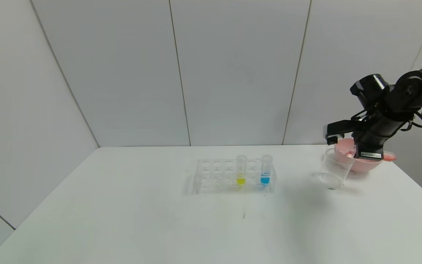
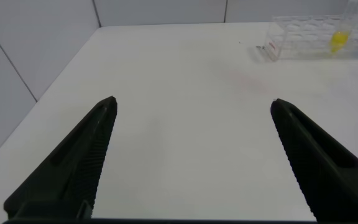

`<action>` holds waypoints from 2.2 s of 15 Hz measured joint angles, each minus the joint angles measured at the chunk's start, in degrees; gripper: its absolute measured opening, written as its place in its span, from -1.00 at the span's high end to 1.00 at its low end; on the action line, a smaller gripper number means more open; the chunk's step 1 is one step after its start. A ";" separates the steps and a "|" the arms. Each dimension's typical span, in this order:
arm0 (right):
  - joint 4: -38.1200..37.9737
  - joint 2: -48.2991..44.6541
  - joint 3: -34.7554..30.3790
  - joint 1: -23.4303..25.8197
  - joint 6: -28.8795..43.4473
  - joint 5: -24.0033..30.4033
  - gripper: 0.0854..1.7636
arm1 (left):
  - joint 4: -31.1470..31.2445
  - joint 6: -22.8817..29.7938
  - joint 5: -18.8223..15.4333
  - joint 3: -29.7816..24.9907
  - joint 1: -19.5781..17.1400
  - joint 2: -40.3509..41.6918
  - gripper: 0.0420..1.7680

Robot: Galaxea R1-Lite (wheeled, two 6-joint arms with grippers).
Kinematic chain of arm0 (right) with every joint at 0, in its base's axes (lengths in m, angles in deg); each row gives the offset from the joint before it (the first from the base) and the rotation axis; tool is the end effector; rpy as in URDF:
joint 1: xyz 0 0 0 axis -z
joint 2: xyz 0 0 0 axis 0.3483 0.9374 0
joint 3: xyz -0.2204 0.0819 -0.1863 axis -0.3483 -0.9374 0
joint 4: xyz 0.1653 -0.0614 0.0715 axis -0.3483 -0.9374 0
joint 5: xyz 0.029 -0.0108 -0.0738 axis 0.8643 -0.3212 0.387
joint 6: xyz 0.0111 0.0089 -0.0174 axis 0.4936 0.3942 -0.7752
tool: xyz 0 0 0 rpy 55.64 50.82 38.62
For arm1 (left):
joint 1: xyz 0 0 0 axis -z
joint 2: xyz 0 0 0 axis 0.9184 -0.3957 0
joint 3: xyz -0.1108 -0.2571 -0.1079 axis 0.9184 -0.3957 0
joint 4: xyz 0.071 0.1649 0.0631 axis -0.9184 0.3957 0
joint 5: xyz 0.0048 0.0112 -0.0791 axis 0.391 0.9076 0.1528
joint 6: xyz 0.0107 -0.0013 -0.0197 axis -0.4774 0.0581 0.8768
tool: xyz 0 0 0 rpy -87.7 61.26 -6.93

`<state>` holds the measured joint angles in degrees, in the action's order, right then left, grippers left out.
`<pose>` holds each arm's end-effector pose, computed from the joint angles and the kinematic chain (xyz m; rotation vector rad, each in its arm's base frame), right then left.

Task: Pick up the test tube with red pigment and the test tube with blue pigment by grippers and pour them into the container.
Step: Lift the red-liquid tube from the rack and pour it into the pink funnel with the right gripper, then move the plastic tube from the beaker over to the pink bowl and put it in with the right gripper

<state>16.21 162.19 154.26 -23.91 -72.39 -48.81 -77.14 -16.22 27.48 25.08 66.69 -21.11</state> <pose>0.4034 0.0187 0.2087 -1.2616 1.0235 0.4435 -0.0228 0.0001 0.0753 -0.0002 0.0017 0.0001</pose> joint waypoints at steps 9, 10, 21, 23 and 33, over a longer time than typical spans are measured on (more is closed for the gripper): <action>0.35 1.08 0.02 -1.60 -1.65 -6.70 0.52 | 0.00 0.00 0.00 0.00 0.00 0.00 -1.00; 0.40 1.08 0.02 -1.74 -1.97 -7.36 0.52 | -0.02 0.00 0.00 0.00 0.00 0.00 -1.00; 1.58 0.45 0.02 -4.41 -5.80 -13.64 0.52 | 0.00 0.00 0.00 0.00 0.00 0.00 -1.00; 1.52 0.48 0.00 -4.72 -5.89 -14.10 0.52 | 0.00 0.00 0.00 0.00 0.00 -0.02 -1.00; 4.55 -0.18 0.02 -2.67 -3.12 1.01 0.52 | 0.00 0.00 0.00 0.00 0.00 0.00 -1.00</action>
<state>20.76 162.01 154.29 -26.58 -75.51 -47.80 -77.14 -16.22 27.48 25.08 66.69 -21.11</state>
